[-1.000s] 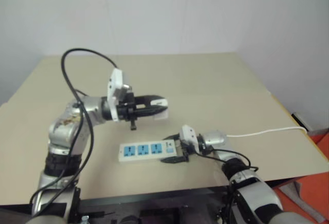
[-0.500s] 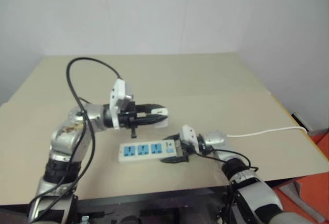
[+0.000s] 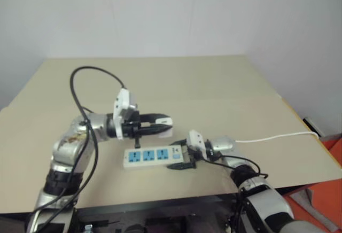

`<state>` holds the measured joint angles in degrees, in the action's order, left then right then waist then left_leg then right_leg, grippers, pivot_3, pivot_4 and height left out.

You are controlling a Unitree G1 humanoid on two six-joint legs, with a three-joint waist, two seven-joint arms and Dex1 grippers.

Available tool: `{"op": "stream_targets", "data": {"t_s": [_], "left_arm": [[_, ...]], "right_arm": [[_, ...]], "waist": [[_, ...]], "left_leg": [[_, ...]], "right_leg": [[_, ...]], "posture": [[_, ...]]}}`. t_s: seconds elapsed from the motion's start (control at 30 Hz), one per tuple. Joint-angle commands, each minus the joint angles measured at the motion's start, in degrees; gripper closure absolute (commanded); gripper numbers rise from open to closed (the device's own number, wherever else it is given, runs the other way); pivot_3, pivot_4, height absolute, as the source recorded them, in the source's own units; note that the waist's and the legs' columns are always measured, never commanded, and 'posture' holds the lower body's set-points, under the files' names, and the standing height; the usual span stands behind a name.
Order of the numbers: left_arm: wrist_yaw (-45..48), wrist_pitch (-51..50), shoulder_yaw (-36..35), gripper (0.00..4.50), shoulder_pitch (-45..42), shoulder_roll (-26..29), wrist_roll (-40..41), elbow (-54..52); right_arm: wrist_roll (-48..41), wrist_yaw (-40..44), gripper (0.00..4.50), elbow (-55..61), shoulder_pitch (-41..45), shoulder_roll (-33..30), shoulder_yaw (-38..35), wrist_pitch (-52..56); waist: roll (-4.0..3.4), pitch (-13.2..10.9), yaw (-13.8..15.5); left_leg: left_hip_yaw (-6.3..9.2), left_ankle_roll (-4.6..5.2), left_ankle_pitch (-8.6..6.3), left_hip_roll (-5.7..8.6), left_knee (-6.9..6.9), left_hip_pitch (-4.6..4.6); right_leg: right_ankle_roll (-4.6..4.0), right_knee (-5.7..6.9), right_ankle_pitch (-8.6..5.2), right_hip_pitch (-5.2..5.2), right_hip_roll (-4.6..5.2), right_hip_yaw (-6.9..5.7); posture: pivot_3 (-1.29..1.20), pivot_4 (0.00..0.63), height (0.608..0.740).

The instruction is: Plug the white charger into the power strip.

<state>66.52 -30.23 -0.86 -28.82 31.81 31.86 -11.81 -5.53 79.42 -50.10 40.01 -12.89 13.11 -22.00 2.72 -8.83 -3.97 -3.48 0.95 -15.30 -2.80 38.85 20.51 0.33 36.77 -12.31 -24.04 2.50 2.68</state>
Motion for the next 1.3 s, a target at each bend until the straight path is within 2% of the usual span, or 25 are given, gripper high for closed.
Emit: {"op": "stream_targets", "data": {"t_s": [0.03, 0.33, 0.63, 0.87, 1.3], "left_arm": [[1.17, 3.5, 0.58, 3.49, 1.28, -0.27, 0.43, -1.04], [7.66, 12.64, 5.46, 3.49, 5.06, 1.09, -4.29, 4.42], [7.15, 20.47, 8.12, 3.49, 5.18, -1.32, -9.05, 11.73], [6.21, 21.08, 8.66, 3.49, 5.59, -2.42, -9.76, 12.43], [7.4, 22.61, 8.5, 3.49, 6.65, -0.47, -10.91, 14.39]], "right_arm": [[3.44, -1.75, 1.07, -2.22, -1.72, -0.39, 1.94, 1.21], [3.35, -1.59, 1.07, -2.19, -1.67, -0.53, 1.9, 1.43], [3.16, -1.55, 1.07, -1.24, -2.27, -1.09, 1.73, 1.85], [3.21, -1.67, 1.07, -1.26, -2.1, -1.27, 1.65, 2.01], [3.21, -1.56, 1.07, -1.58, -1.61, -1.17, 1.68, 1.97]], "waist": [[0.0, 0.0, 0.02], [0.0, 0.01, 0.09], [-0.01, 0.01, 0.15], [-0.01, 0.01, 0.16], [-0.01, 0.01, 0.15]], "left_leg": [[0.0, 0.0, 0.0, 0.0, 0.0, 0.0], [-0.04, 0.0, 0.0, 0.0, -0.03, -0.02], [-0.05, 0.0, 0.0, -0.01, -0.05, 0.0], [-0.04, 0.0, 0.0, -0.02, -0.06, 0.01], [-0.04, 0.01, 0.0, -0.03, -0.08, 0.0]], "right_leg": [[0.0, 0.0, 0.0, 0.0, 0.0, 0.0], [-0.05, -0.02, -0.03, 0.0, 0.0, 0.02], [-0.03, -0.04, -0.07, -0.02, 0.0, 0.02], [-0.03, -0.04, -0.07, -0.04, 0.0, 0.02], [-0.01, -0.05, -0.09, -0.04, 0.01, 0.02]], "posture": [[0.0, 0.15, 0.74], [0.0, 0.15, 0.74], [0.0, 0.15, 0.74], [0.0, 0.15, 0.74], [0.0, 0.15, 0.74]]}}
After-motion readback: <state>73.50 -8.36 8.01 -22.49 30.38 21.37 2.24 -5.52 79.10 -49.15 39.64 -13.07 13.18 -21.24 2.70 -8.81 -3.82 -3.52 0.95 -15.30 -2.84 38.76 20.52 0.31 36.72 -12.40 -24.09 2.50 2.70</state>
